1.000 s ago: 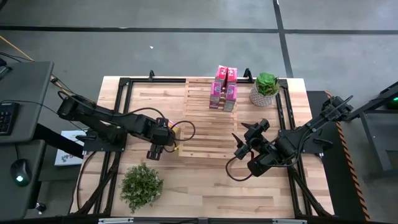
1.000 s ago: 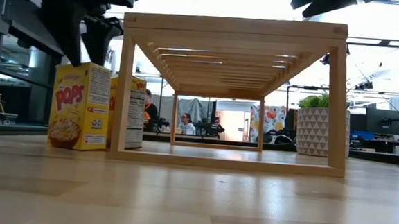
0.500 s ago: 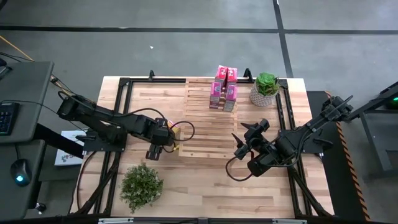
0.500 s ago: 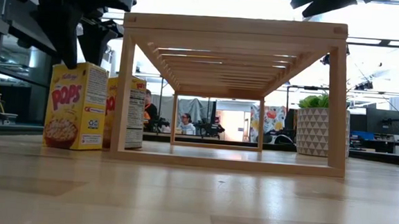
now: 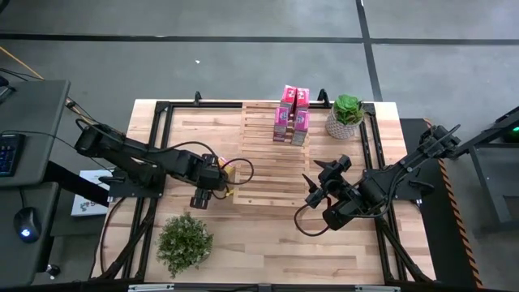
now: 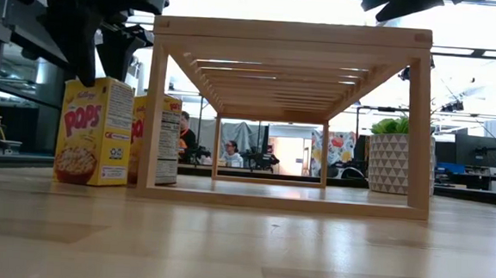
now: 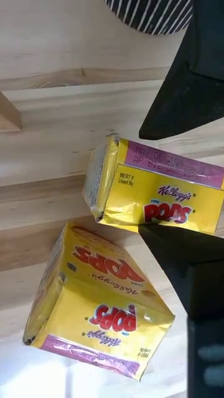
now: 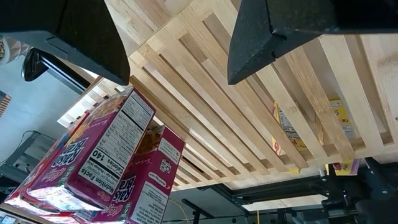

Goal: Stack cereal on shelf
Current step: Put the bottom yellow cereal box on the shelf

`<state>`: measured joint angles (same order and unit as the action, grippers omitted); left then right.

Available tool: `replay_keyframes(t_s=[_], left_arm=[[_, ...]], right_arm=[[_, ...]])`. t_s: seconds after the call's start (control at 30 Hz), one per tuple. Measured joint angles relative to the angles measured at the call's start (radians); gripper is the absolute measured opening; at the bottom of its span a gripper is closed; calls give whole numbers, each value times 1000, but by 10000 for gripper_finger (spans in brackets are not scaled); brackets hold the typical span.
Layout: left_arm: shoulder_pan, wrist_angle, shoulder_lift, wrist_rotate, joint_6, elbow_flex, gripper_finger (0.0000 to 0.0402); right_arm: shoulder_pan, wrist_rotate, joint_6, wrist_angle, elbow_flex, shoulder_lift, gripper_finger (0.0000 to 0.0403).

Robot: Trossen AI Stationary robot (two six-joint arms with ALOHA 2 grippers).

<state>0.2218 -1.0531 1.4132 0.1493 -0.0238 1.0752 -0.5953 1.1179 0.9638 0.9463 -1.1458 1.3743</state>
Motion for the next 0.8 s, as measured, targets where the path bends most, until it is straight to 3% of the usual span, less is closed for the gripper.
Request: replay_keyframes(t_s=[0.6, 0.8], left_arm=[[1, 78, -1, 49, 26, -58, 222], [24, 54, -4, 41, 25, -36, 156]], right_arm=[[0, 0, 0, -1, 0, 0, 264], [0, 1, -1, -1, 0, 0, 264]])
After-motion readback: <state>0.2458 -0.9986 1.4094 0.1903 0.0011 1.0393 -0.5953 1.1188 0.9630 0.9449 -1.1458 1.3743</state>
